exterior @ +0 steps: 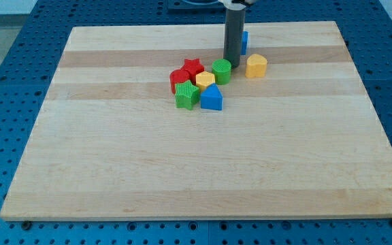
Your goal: Move the yellow heart slightly to the right
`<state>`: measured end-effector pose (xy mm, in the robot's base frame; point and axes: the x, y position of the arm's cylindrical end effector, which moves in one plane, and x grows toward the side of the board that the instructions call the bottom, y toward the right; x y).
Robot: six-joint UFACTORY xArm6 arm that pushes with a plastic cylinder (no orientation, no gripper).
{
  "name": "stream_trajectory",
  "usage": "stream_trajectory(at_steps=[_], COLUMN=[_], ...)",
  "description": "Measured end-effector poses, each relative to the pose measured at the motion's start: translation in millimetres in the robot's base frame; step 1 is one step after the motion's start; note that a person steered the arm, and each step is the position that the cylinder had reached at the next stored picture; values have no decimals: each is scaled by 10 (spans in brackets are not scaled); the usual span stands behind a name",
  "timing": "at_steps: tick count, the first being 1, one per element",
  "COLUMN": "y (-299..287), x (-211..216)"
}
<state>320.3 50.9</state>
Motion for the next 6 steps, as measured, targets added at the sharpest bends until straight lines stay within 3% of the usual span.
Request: stream_trajectory(at_steps=[6], y=[263], x=[217])
